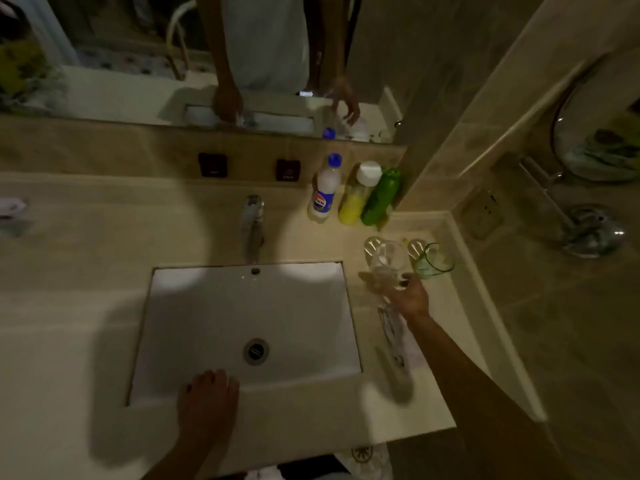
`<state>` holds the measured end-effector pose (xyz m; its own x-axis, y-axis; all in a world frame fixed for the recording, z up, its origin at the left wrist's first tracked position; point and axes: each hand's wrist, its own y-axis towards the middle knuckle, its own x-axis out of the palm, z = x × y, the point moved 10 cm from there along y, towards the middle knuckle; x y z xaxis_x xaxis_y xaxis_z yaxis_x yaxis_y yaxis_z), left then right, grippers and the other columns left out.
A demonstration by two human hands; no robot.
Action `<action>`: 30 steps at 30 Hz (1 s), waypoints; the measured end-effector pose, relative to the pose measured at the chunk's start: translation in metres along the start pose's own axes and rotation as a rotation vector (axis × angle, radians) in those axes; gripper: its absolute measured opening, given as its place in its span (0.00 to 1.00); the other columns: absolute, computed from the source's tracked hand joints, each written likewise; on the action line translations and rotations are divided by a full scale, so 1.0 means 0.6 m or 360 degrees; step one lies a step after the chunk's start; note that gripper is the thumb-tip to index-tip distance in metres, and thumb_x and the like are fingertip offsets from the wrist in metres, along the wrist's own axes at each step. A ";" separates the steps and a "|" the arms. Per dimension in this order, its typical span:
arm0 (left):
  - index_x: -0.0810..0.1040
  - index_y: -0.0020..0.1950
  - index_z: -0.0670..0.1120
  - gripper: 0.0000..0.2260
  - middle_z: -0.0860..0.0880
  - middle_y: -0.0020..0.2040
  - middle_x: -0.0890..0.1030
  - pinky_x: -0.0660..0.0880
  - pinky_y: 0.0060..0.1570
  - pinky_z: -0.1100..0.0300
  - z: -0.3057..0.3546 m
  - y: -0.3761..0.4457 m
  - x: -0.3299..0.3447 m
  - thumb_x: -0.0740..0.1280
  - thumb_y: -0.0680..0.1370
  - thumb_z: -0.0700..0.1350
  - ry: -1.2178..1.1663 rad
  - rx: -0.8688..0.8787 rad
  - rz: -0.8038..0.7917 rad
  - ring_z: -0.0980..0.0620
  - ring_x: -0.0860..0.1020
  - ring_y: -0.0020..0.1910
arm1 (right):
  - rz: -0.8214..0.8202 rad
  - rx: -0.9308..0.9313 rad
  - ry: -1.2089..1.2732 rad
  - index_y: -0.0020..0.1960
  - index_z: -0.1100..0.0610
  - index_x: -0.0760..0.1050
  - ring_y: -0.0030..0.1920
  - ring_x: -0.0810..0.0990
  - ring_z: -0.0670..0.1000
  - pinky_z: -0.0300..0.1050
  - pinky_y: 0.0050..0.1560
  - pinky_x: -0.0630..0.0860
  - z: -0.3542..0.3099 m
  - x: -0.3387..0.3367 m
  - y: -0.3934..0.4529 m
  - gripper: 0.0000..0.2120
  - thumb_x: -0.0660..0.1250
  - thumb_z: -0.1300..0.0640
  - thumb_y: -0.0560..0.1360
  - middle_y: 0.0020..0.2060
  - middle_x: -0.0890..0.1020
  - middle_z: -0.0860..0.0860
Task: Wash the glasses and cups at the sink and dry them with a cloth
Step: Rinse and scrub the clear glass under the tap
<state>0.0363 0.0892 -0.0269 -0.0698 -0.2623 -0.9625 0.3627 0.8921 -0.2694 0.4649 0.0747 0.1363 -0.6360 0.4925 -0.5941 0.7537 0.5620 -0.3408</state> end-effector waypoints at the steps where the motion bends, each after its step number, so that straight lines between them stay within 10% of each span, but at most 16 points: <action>1: 0.80 0.35 0.45 0.14 0.42 0.33 0.76 0.69 0.36 0.49 0.001 0.002 0.003 0.55 0.69 0.46 -0.0024 0.0007 -0.0032 0.41 0.77 0.33 | 0.0015 -0.0026 0.0031 0.63 0.64 0.70 0.51 0.78 0.56 0.28 0.37 0.73 -0.011 -0.003 0.010 0.28 0.78 0.61 0.68 0.54 0.79 0.58; 10: 0.79 0.39 0.41 0.10 0.41 0.33 0.76 0.72 0.32 0.49 0.002 -0.003 -0.038 0.59 0.68 0.43 0.0068 0.0010 0.0218 0.40 0.77 0.32 | -0.0039 -0.0070 -0.0113 0.78 0.58 0.54 0.71 0.69 0.61 0.55 0.69 0.70 -0.013 0.027 0.119 0.55 0.83 0.52 0.61 0.71 0.69 0.61; 30: 0.80 0.38 0.44 0.14 0.45 0.34 0.78 0.72 0.34 0.53 -0.017 -0.002 -0.028 0.55 0.72 0.46 -0.0079 -0.0124 0.0181 0.42 0.79 0.34 | 0.0090 -0.0144 -0.0059 0.69 0.58 0.68 0.60 0.78 0.56 0.46 0.57 0.73 0.001 0.018 0.127 0.41 0.83 0.54 0.61 0.60 0.79 0.56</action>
<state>0.0277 0.0960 -0.0109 0.0144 -0.1740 -0.9846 0.2920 0.9425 -0.1622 0.5155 0.1225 0.1033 -0.5849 0.5012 -0.6377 0.7692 0.5923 -0.2399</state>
